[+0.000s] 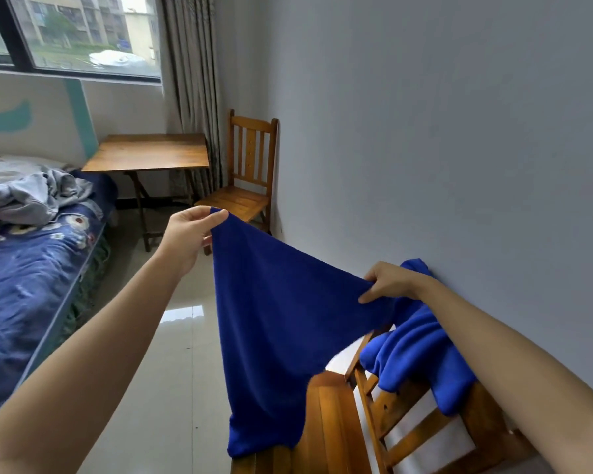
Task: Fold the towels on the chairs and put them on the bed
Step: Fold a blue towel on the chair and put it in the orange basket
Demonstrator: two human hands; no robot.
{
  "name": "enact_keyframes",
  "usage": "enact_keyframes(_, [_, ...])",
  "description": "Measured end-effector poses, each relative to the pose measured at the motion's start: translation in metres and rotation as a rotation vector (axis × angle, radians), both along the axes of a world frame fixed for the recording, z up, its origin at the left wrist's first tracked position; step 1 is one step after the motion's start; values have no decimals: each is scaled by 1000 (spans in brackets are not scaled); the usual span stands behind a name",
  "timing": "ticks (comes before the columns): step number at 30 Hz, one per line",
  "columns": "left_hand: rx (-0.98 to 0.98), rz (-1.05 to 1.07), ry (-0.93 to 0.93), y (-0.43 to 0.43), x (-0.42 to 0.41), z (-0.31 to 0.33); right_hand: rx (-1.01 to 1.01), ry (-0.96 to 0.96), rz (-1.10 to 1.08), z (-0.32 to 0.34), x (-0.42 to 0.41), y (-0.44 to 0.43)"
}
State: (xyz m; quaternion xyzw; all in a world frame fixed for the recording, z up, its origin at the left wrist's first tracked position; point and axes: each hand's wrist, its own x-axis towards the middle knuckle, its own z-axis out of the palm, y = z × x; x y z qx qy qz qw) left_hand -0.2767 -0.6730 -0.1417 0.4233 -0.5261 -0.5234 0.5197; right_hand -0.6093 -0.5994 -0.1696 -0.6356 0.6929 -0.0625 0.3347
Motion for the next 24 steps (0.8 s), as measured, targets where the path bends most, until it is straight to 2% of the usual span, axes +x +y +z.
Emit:
enact_keyframes(5, [-23,34,-15,-14,5,5,-192,-152,-217,11,-21,-2])
enact_keyframes(11, [-43,81,26,-27,-2,27,-617,-204,-496,43,-30,-33])
enact_keyframes(14, [-57,85,79,-34,-5,48,-784,-248,-566,69,-29,-43])
enact_keyframes(19, [-81,69,150,-43,-6,73,-867,-344,-592,104,-30,-44])
enact_keyframes(24, [-91,22,153,-39,-7,73,-867,-442,-595,111,-29,-28])
